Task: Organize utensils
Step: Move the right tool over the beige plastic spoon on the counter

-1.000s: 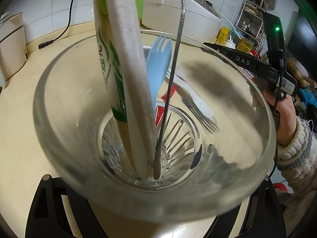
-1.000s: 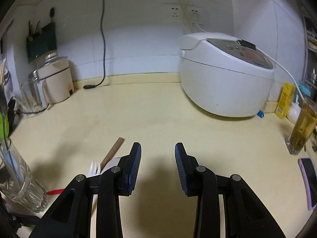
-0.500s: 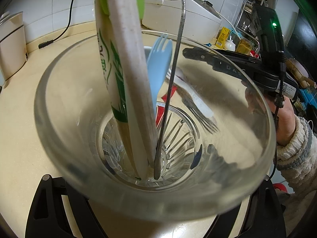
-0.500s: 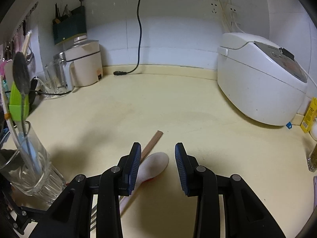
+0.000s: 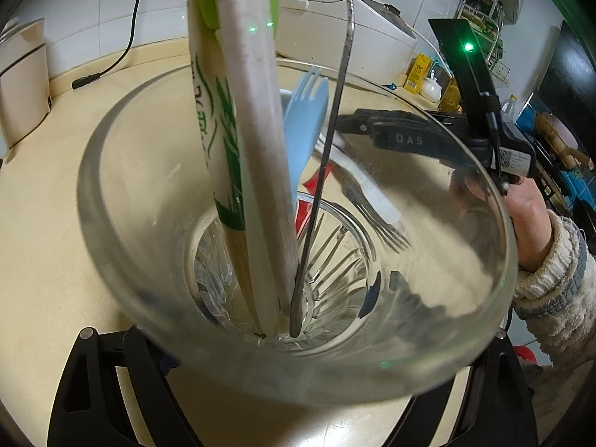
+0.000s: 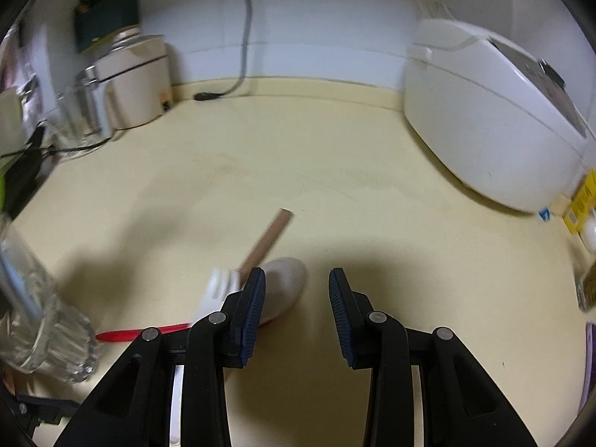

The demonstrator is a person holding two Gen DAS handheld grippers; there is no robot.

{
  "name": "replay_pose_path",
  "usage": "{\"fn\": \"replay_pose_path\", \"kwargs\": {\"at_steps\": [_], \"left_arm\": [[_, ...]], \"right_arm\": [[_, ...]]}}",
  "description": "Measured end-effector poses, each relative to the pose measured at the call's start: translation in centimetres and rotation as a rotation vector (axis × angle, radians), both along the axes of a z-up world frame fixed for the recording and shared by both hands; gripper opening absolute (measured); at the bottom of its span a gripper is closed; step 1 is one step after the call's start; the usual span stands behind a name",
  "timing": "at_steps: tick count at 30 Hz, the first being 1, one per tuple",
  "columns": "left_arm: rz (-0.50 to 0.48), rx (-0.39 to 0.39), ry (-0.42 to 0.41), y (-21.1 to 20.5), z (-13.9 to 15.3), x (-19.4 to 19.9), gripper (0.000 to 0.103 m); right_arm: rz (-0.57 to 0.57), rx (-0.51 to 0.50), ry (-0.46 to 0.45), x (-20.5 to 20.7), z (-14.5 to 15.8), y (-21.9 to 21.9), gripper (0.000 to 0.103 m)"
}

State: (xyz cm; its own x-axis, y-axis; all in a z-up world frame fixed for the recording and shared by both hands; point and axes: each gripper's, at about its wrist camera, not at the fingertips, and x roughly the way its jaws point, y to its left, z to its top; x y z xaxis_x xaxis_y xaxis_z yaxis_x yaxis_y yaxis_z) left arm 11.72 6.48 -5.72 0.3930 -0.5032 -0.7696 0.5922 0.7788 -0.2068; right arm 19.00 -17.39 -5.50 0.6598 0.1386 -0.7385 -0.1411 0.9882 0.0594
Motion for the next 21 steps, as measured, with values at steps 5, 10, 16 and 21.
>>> {"fn": "replay_pose_path", "kwargs": {"at_steps": [5, 10, 16, 21], "left_arm": [[0.0, 0.001, 0.0, -0.1, 0.0, 0.0, 0.09], [0.0, 0.004, -0.001, -0.1, 0.0, 0.1, 0.09], [0.0, 0.016, -0.006, 0.0, 0.2, 0.0, 0.09], [0.0, 0.018, -0.007, -0.4, 0.3, -0.2, 0.09]], "right_arm": [[-0.079, 0.019, 0.06, 0.1, -0.7, -2.3, 0.036], [-0.113, 0.072, 0.018, -0.7, 0.0, -4.1, 0.036], [0.074, 0.017, -0.139, -2.6, 2.0, -0.9, 0.036], [0.16, -0.127, -0.14, -2.9, 1.8, 2.3, 0.036]]}}
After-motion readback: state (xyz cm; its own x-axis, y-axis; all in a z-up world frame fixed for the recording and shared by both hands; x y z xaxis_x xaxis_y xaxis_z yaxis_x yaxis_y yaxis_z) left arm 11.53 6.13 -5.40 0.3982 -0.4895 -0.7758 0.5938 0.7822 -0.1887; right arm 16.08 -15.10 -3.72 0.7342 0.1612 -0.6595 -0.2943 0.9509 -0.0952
